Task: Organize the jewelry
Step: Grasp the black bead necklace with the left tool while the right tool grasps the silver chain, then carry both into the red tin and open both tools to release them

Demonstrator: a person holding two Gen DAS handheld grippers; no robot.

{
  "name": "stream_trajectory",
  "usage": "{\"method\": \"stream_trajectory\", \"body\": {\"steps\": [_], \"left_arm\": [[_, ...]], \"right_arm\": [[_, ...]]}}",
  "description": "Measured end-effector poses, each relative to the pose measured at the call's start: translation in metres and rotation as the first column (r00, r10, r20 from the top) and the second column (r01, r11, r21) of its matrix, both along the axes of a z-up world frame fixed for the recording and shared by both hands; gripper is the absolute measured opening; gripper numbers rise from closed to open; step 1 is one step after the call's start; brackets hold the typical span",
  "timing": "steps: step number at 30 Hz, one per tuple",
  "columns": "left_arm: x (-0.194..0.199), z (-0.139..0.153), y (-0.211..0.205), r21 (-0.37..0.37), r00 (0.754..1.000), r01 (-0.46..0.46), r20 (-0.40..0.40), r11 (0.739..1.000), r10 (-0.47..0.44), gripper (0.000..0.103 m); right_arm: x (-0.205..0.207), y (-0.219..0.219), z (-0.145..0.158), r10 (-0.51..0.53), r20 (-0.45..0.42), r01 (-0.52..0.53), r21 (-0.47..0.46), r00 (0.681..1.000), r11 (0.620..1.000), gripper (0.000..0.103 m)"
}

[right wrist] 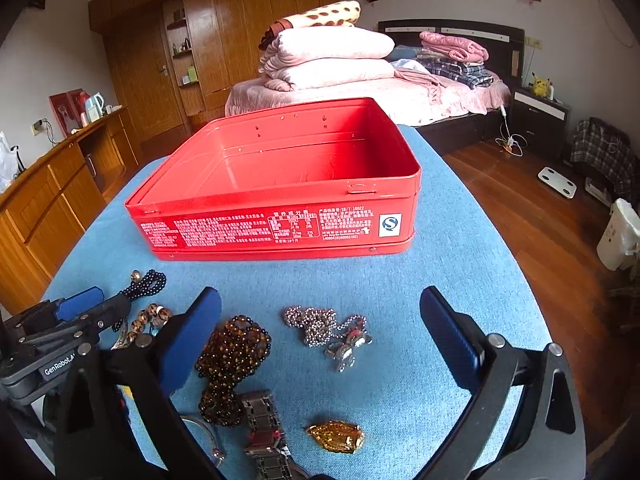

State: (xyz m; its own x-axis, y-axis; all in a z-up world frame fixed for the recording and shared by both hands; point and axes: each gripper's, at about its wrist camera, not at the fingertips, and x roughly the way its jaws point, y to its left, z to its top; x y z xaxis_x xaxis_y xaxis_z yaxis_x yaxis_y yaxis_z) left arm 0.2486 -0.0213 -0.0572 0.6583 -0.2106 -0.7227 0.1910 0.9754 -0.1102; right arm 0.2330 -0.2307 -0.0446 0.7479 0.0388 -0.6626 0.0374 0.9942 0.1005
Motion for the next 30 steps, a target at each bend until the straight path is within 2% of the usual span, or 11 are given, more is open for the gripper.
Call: {"method": "stream_trajectory", "body": {"steps": [3, 5, 8, 14, 17, 19, 20, 21, 24, 26, 30], "left_arm": [[0.005, -0.004, -0.004, 0.006, 0.999, 0.002, -0.032, 1.000, -0.002, 0.037], [0.008, -0.005, -0.001, -0.006, 0.999, -0.007, -0.047, 1.000, 0.007, 0.036], [0.012, -0.007, 0.002, -0.025, 0.998, -0.010, -0.058, 1.000, 0.008, 0.034], [0.014, -0.008, -0.003, 0.011, 0.998, 0.001, -0.059, 1.000, -0.001, 0.034], [0.017, -0.008, -0.003, 0.009, 0.998, 0.003, -0.062, 1.000, -0.003, 0.034], [0.017, -0.008, -0.004, 0.020, 0.998, 0.002, -0.059, 1.000, -0.001, 0.033], [0.018, -0.008, -0.005, 0.025, 0.998, 0.002, -0.056, 1.000, -0.001, 0.022], [0.018, -0.007, -0.006, 0.027, 0.999, 0.007, -0.054, 1.000, -0.005, 0.021], [0.017, -0.005, -0.008, 0.027, 0.999, 0.009, -0.043, 1.000, -0.008, 0.017], [0.013, -0.001, -0.005, 0.000, 1.000, 0.006, -0.019, 1.000, -0.006, 0.016], [0.001, 0.015, -0.003, -0.013, 0.997, -0.013, 0.079, 1.000, 0.014, 0.016]], "right_arm": [[0.003, 0.001, -0.004, 0.010, -0.026, -0.010, 0.000, 1.000, 1.000, 0.075], [0.005, -0.001, -0.007, 0.003, -0.042, -0.002, 0.008, 0.999, 1.000, 0.075], [0.009, -0.005, -0.012, -0.002, -0.072, 0.004, 0.028, 0.997, 1.000, 0.066], [0.017, -0.006, -0.023, -0.015, -0.152, 0.016, 0.006, 0.988, 1.000, 0.058], [0.017, -0.005, -0.024, -0.019, -0.155, 0.018, -0.004, 0.988, 1.000, 0.054], [0.015, -0.006, -0.024, -0.031, -0.156, 0.028, -0.024, 0.987, 0.999, 0.041], [0.015, -0.006, -0.024, -0.032, -0.156, 0.028, -0.030, 0.987, 0.999, 0.029], [0.015, -0.007, -0.024, -0.029, -0.156, 0.025, -0.029, 0.987, 0.999, 0.025], [0.013, -0.007, -0.023, -0.015, -0.149, 0.011, -0.022, 0.989, 1.000, 0.020], [0.008, -0.006, -0.020, -0.003, -0.126, 0.002, -0.011, 0.992, 1.000, 0.018], [-0.003, -0.005, -0.006, 0.012, -0.045, -0.012, -0.008, 0.999, 1.000, 0.017]]}}
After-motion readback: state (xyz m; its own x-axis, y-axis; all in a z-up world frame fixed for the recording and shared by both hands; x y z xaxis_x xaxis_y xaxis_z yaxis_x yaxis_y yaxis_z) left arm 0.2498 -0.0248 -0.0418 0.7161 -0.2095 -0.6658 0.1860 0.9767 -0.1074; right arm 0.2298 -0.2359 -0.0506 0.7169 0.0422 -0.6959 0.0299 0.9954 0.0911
